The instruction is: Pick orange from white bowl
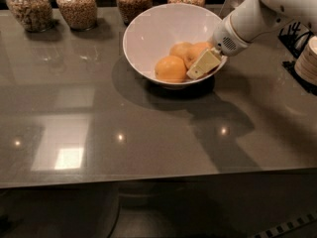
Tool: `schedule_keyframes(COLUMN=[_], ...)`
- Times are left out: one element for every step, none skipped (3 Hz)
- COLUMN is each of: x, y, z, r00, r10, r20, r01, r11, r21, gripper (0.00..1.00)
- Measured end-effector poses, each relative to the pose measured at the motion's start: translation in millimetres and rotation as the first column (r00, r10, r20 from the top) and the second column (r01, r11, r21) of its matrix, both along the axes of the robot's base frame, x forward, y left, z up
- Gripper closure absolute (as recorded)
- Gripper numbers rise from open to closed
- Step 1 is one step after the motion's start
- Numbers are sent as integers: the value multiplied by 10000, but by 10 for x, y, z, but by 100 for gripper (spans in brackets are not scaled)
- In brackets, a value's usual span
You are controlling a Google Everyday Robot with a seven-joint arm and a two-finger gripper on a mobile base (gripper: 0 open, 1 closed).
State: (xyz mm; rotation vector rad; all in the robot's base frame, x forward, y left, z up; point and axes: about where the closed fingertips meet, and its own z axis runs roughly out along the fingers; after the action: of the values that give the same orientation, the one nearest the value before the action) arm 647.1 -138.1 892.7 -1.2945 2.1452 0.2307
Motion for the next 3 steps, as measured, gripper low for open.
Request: schedule_keyframes(x=[7, 2, -24], y=[-3, -8, -8], z=[-44, -31, 110], r00=[10000, 10000, 9995], r10=[-36, -47, -13], r20=[-59, -9, 319], r01=[36, 47, 11], r11=[10000, 10000, 10000], r21=[-30, -38, 63], gripper=[39, 62, 85])
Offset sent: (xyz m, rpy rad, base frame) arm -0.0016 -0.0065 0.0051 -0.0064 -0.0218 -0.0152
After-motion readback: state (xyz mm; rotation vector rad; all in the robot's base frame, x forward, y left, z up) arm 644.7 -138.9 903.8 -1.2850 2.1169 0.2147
